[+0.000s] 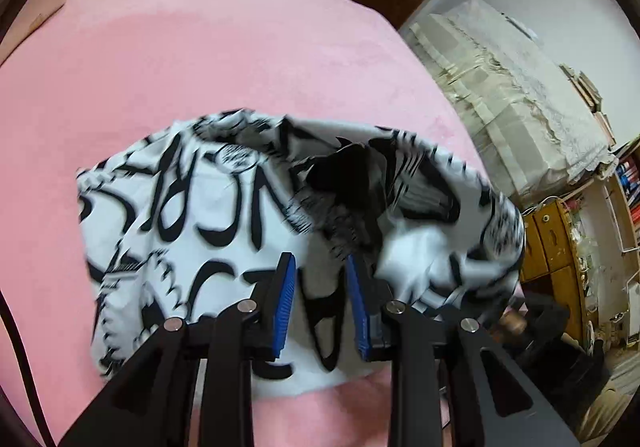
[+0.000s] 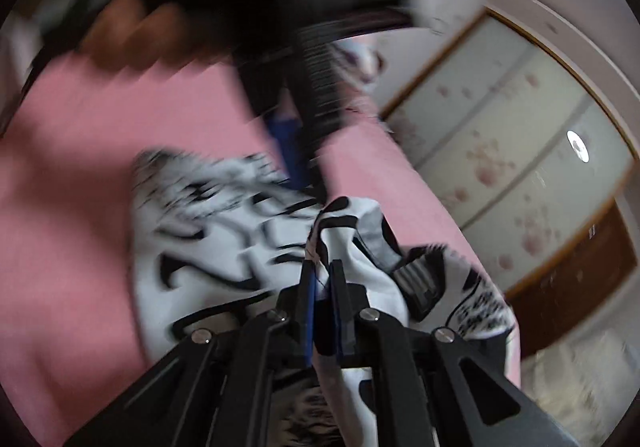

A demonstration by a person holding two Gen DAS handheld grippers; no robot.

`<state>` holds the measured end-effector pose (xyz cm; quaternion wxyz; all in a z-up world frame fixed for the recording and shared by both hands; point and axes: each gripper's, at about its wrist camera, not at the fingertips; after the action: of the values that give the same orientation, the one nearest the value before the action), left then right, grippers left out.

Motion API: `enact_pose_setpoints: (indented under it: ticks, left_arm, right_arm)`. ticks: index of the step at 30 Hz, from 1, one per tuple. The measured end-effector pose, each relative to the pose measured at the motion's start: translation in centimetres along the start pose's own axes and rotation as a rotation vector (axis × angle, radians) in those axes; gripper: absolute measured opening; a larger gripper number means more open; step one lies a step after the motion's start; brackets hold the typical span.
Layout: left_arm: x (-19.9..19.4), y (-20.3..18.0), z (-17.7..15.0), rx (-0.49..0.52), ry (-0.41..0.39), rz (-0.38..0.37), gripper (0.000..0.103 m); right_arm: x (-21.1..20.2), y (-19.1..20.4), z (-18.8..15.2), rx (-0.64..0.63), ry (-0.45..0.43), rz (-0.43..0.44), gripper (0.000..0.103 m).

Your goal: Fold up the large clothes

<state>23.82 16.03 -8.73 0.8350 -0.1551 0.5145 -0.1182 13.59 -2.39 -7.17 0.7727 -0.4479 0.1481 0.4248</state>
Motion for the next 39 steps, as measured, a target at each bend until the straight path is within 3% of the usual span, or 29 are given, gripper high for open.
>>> enact_pose_setpoints:
  ticks: [5,8,12,17,23,27,30,31,35,39]
  left_arm:
    - [0.6,1.2,-1.2,-0.009,0.032,-0.009,0.024]
    - [1.5,0.8,-1.6,-0.002,0.07,-0.042,0.028]
    - [3.4,0.1,-2.4,0.007,0.143,-0.081,0.043]
    - [5.2,-0.5,-2.9,-0.033,0.214,-0.161,0.044]
    - [7.6,-1.4,-2.9,-0.042,0.284,-0.179,0.054]
    - [10.0,-1.7,-3.7,-0.074,0.353,-0.189,0.054]
    - [10.7,-1.8,-4.2,-0.078,0.343,-0.185,0.054]
    - [10.7,-1.8,-4.3,-0.079,0.338,-0.187,0.052]
    - [10.9,-1.7,-4.9,-0.066,0.317,-0.177,0.021]
    - [10.5,-1.7,-5.4,-0.037,0.292,-0.166,0.014]
  right_arm:
    - [2.4,6.3,-0.6,-0.122,0.063,0.051,0.007]
    - [3.1,8.3,-0.8,-0.135,0.095,0.026,0.019]
    - [1.9,8.2,-1.0,-0.062,0.085,-0.004,0.04]
    - [-0.7,7.2,-1.7,0.092,0.091,-0.002,0.043]
    - [-2.6,4.5,-3.9,0.385,0.169,0.099,0.043]
    - [-3.6,1.8,-6.6,0.661,0.232,0.242,0.044]
    - [-4.3,0.2,-8.7,0.815,0.235,0.294,0.058]
    - [-4.8,-0.6,-9.5,0.881,0.216,0.315,0.061]
    - [-5.0,-4.3,-12.5,1.171,0.123,0.445,0.067]
    - [-4.2,-7.1,-15.3,1.459,0.007,0.588,0.068]
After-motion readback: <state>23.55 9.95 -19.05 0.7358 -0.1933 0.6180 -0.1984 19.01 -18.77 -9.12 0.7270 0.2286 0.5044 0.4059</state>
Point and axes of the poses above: each gripper's, at about its wrist camera, not at the fingertips, and x roughly the way its jaws point, y to its left, z to its top, and after that the axes turned 9 degrees about z, right-handed
